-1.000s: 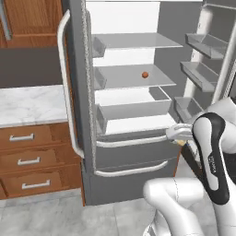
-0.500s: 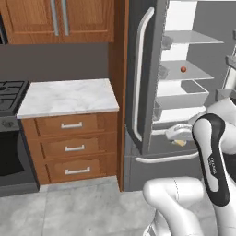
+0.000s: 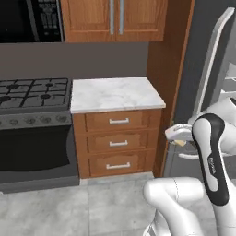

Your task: Retrieve the bottle and the shaker from the cabinet and place them next to the mixing bowl on the counter. Then add garlic from the fridge to the mixing bowl.

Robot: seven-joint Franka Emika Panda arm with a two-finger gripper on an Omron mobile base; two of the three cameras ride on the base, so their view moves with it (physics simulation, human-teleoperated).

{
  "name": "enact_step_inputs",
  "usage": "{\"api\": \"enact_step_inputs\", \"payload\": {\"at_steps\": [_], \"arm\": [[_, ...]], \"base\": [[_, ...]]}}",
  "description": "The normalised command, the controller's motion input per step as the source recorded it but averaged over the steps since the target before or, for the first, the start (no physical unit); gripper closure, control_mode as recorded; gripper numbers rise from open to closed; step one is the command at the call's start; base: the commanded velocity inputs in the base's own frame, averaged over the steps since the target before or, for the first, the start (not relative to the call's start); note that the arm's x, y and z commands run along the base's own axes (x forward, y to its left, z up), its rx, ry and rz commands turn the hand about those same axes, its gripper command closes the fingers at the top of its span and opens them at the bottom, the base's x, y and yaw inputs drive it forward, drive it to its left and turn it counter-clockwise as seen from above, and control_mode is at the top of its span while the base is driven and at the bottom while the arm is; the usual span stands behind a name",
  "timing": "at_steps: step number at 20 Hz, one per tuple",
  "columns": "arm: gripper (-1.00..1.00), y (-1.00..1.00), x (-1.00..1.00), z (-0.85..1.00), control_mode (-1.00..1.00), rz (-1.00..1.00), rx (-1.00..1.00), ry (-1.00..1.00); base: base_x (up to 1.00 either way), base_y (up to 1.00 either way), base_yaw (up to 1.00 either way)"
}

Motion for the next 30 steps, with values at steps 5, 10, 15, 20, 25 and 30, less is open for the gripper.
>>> {"api": "enact_step_inputs", "payload": {"at_steps": [5, 10, 15, 20, 25, 30], "arm": [[1.0, 0.0, 0.0, 0.0, 1.0, 0.0, 0.0, 0.0], [1.0, 0.0, 0.0, 0.0, 1.0, 0.0, 0.0, 0.0], [1.0, 0.0, 0.0, 0.0, 1.0, 0.0, 0.0, 0.0], [1.0, 0.0, 0.0, 0.0, 1.0, 0.0, 0.0, 0.0], [1.0, 0.0, 0.0, 0.0, 1.0, 0.0, 0.0, 0.0], [1.0, 0.0, 0.0, 0.0, 1.0, 0.0, 0.0, 0.0]], "base": [[0.0, 1.0, 0.3], [0.0, 1.0, 0.57], [0.0, 0.98, 0.66], [0.09, 0.9, 0.69], [0.82, 0.64, 0.56], [1.0, 0.14, 0.37]]}}
